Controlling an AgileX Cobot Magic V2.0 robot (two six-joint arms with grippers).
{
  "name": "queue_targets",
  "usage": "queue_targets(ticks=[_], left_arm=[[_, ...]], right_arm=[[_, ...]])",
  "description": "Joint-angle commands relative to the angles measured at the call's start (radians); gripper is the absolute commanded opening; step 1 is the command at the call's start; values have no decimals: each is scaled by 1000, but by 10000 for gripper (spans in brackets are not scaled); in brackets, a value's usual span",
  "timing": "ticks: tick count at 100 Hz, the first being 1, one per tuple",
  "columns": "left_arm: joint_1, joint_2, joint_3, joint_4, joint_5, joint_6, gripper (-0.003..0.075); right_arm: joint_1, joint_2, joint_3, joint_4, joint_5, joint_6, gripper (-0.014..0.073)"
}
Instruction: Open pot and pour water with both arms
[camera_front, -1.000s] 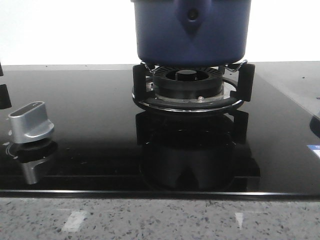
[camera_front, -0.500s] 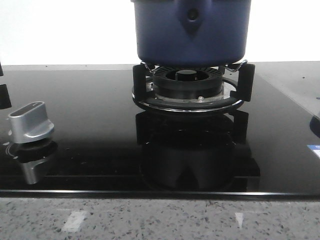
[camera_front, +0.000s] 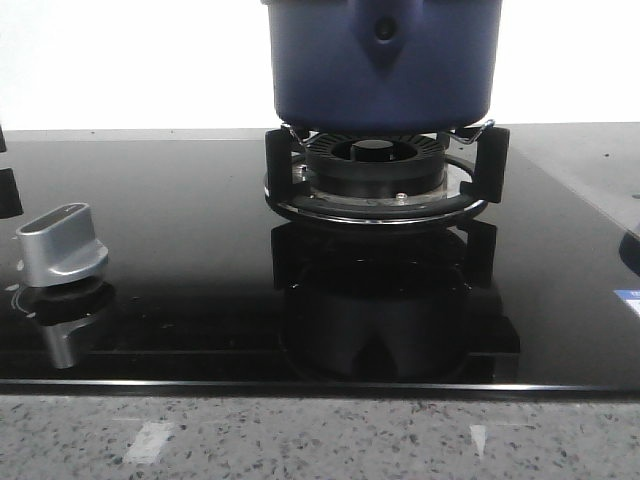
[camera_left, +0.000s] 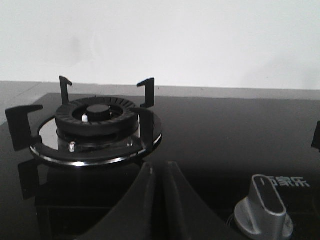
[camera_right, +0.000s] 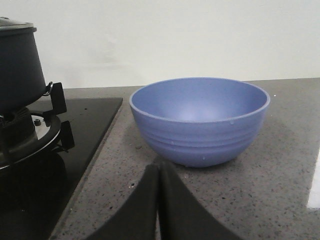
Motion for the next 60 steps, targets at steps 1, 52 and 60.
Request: queue_targets(ticks=[1, 52, 60], left_arm=[[-11, -26, 31, 0, -115, -2, -20], [-11, -26, 31, -509, -164, -4, -20], [-11, -26, 26, -669, -186, -4, -20]], right_arm=[[1, -22, 26, -11, -83, -3, -47], [1, -22, 26, 233, -134, -3, -47], [1, -22, 26, 381, -145, -3, -47]])
